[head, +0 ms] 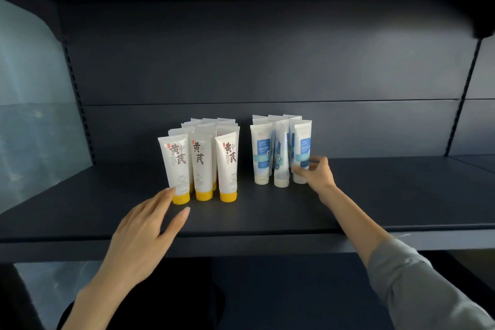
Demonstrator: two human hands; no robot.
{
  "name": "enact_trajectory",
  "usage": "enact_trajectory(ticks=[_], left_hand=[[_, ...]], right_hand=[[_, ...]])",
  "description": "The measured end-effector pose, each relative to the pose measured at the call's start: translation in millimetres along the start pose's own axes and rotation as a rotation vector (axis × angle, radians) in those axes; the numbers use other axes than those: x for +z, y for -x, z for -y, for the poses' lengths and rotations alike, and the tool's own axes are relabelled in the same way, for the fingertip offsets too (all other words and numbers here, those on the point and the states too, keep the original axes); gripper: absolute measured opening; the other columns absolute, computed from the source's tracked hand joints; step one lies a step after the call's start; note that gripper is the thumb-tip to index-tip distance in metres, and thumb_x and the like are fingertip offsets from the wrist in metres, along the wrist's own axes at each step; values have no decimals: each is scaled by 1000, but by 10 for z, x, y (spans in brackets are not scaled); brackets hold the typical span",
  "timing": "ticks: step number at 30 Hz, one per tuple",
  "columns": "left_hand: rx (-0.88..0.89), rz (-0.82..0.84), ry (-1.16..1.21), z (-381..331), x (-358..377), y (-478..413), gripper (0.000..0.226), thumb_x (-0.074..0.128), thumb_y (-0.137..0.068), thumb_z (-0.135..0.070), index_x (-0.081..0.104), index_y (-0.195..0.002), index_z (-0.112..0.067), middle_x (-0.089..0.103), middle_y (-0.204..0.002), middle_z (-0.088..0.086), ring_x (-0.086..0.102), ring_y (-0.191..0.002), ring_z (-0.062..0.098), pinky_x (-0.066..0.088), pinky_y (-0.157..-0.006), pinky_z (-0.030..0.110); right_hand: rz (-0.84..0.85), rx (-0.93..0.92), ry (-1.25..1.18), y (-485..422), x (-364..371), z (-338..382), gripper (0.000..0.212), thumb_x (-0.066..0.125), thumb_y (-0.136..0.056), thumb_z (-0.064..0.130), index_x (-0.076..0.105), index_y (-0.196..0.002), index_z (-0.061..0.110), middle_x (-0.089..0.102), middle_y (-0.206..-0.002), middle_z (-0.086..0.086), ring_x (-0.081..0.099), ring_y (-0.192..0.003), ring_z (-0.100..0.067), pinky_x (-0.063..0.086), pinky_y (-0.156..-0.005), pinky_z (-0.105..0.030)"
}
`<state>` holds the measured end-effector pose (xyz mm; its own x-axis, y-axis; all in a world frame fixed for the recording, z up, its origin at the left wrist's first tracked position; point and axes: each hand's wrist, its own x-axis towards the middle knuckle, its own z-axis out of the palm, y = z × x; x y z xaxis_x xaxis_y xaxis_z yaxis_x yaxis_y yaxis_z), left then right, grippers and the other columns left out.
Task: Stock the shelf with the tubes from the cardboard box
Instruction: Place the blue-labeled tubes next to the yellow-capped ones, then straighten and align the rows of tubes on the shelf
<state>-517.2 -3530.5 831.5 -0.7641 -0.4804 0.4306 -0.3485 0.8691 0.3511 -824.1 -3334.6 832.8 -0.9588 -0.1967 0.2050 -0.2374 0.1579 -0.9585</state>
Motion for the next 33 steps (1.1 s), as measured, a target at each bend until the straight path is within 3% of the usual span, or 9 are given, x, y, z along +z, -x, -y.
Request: enact_trajectory(ticks=[4, 7, 12, 17, 19, 23, 27, 31, 33], left_hand=[[-27, -25, 32, 116, -150, -12, 74, 21, -83, -65, 21, -149, -34, 28, -154, -12, 26, -141, 12, 28, -110, 38], [-28, -26, 52, 171, -254, -49, 74, 21, -82, -66, 21, -149, -35, 27, -154, -12, 24, -141, 12, 28, -110, 39], [-17, -49, 101, 203, -400, -194, 72, 24, -82, -67, 23, -148, -37, 29, -154, -12, 24, -142, 12, 27, -109, 43], [0, -100, 158, 230, -566, -491, 71, 24, -82, -75, 24, -146, -42, 29, -153, -12, 24, -142, 15, 26, -111, 48], [22, -130, 191, 227, -659, -673, 84, 18, -75, -88, 26, -145, -42, 30, -153, -12, 24, -142, 15, 26, -112, 48], [53, -223, 255, 128, -847, -1090, 99, 15, -63, -94, 32, -144, -40, 34, -152, -9, 28, -141, 17, 25, -114, 49], [96, -279, 287, -21, -972, -1430, 82, 24, -74, -84, 38, -141, -39, 46, -143, -9, 41, -133, 17, 30, -110, 47], [115, -278, 318, -35, -1033, -1762, 53, 37, -95, -56, 45, -139, -27, 59, -129, -3, 58, -111, 17, 38, -101, 37], [111, -257, 300, 9, -1053, -1911, 47, 39, -96, -49, 48, -137, -26, 64, -117, -2, 64, -92, 16, 43, -97, 37]], right_hand=[[-148, -72, -16, 214, -15, 53, 58, 67, -86, 22, 39, -134, 6, 43, -135, -10, 45, -112, -17, 37, -86, -27], [-232, -166, -50, 433, 27, 101, 50, 63, -90, 20, 41, -134, 9, 44, -134, -4, 41, -108, -7, 33, -88, -21], [-217, -328, -117, 697, 124, 350, 25, 58, -93, 17, 45, -112, 26, 47, -115, 9, 48, -98, 5, 36, -71, -3], [-167, -433, -183, 703, 185, 793, 29, 54, -95, 22, 49, -123, 19, 53, -117, 9, 50, -109, -3, 36, -72, 5], [-135, -498, -213, 649, 208, 977, 27, 54, -96, 24, 50, -122, 19, 56, -113, 8, 52, -107, -2, 37, -73, 3], [-87, -609, -223, 436, 301, 1333, 27, 54, -96, 22, 51, -121, 15, 57, -100, 14, 52, -87, 19, 39, -71, 1], [-49, -700, -194, 122, 471, 1688, 26, 54, -96, 23, 54, -119, 11, 55, -92, 20, 52, -78, 19, 40, -71, -1], [34, -720, -169, -181, 753, 2022, 26, 55, -95, 25, 55, -117, 11, 57, -87, 16, 57, -84, -1, 51, -86, -31], [89, -719, -162, -310, 916, 2166, 25, 54, -95, 26, 55, -115, 11, 60, -87, 11, 59, -86, -8, 53, -84, -34]])
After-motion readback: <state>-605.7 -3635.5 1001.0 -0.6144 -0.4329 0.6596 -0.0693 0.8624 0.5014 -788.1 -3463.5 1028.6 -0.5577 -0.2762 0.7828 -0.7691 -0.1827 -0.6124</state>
